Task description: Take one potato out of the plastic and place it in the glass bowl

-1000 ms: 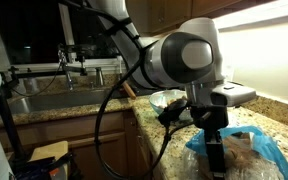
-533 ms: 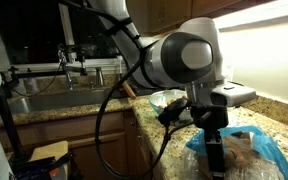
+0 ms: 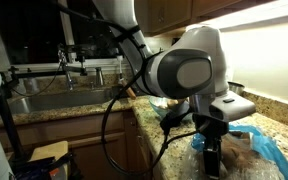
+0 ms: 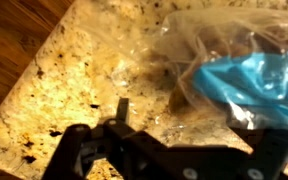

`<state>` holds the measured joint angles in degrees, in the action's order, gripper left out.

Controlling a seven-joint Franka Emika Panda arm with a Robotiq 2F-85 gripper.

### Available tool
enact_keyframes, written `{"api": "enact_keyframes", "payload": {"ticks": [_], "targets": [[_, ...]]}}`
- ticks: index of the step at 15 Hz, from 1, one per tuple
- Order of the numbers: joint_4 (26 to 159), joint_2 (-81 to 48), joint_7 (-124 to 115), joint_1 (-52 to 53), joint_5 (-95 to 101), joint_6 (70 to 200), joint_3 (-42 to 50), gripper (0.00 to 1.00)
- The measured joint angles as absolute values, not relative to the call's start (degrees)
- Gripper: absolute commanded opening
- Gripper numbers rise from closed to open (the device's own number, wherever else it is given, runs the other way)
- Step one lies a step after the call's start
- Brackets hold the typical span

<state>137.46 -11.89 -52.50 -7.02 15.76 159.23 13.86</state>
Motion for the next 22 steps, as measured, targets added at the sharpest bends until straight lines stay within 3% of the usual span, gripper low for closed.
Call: {"api": "enact_keyframes", "payload": {"ticks": [12,22], "targets": [[137.62,-15.18,-43.9,-6.75,-1.15,168.94,13.0,1.0],[137.31,-15.02,-36.62,-6.62,-9.06,169.79,10.68,1.0]]}}
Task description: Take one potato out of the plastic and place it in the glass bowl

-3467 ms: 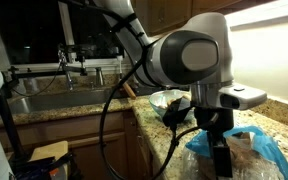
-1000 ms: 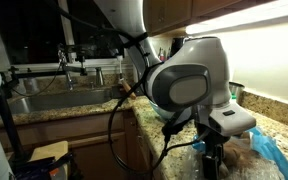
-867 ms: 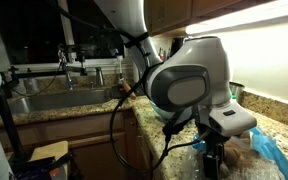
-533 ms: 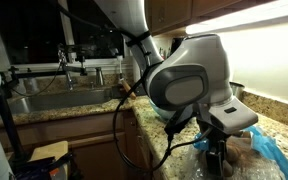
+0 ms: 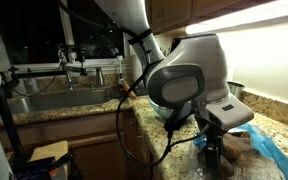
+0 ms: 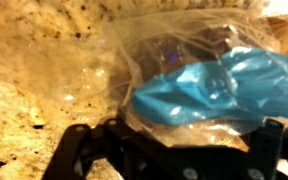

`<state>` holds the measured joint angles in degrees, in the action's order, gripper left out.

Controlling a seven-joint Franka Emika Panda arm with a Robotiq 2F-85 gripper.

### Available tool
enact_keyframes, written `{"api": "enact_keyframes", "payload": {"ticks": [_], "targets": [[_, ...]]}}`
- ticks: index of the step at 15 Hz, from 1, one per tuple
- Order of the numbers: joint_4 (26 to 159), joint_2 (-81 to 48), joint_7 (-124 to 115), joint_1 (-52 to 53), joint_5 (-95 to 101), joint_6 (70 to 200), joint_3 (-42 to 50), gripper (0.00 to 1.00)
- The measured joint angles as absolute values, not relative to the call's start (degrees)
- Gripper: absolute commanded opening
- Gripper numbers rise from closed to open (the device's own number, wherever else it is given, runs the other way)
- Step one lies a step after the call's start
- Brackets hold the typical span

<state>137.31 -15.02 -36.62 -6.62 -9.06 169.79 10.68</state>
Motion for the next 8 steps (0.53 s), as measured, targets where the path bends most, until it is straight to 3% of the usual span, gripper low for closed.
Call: {"api": "enact_keyframes", "payload": {"ticks": [8], "targets": [[137.43,-15.29,-33.06,-6.69,-13.79,169.79,10.03,1.0]]}}
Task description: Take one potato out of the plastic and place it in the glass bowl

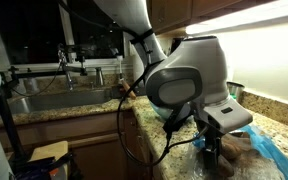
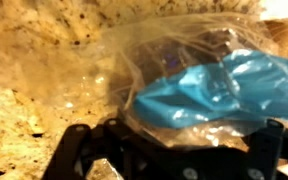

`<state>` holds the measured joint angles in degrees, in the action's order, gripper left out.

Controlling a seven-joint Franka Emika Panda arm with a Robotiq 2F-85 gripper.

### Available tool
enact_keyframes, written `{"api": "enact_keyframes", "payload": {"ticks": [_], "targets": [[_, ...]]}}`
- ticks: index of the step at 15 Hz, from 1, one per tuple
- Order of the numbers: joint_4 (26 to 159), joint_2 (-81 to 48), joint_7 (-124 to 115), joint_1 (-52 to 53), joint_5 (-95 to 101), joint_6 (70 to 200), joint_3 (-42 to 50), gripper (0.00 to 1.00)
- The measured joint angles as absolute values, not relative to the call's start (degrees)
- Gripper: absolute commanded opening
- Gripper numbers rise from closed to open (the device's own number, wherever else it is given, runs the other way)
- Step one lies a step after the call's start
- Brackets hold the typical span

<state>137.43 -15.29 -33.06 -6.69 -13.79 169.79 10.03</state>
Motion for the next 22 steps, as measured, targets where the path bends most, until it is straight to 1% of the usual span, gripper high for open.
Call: {"api": "enact_keyframes", "payload": {"ticks": [14,15,16,17,18,19,22], "targets": [[138.02,-15.58,-31.4,-6.75,-15.14,169.79,10.5,1.0],[138.04,-15.59,-31.32,-6.76,-15.34,169.8,10.46,0.99],[138.04,-15.61,-31.21,-6.76,-15.57,169.81,10.41,0.74],[138.04,-15.65,-30.99,-6.76,-15.82,169.82,10.36,0.73],[138.05,-15.7,-30.63,-6.75,-16.04,169.83,10.31,0.68],[138.05,-15.73,-30.28,-6.75,-16.26,169.87,10.28,0.6],[138.05,-15.75,-29.9,-6.75,-16.37,169.93,10.25,0.4]]}}
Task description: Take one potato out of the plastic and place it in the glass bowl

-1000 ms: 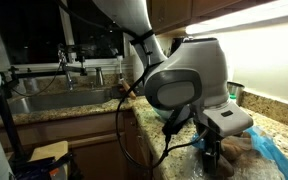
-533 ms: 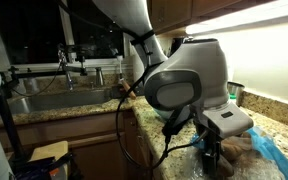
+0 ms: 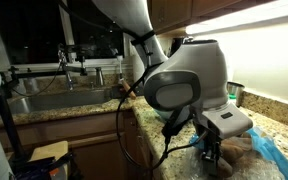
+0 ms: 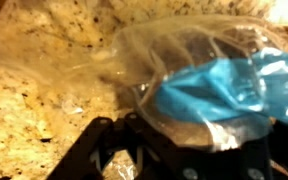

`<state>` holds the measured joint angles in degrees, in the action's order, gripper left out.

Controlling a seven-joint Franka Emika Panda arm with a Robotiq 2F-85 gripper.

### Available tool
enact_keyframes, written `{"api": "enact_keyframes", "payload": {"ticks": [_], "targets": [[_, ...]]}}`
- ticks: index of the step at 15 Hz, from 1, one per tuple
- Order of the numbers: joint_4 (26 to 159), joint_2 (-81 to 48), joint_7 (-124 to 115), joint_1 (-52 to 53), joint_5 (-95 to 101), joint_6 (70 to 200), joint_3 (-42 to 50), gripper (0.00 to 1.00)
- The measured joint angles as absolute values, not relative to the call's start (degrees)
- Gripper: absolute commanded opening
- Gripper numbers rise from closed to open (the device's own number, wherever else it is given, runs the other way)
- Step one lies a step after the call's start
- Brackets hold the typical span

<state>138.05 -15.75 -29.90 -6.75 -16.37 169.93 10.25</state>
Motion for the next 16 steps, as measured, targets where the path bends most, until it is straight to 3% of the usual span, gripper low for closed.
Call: {"api": "enact_keyframes", "payload": {"ticks": [1,16], "targets": [[138.06,-15.81,-29.81,-6.75,-16.37,169.94,10.25,0.34],[142.31,-14.96,-29.15,-3.35,-13.56,179.25,13.21,0.34]]}}
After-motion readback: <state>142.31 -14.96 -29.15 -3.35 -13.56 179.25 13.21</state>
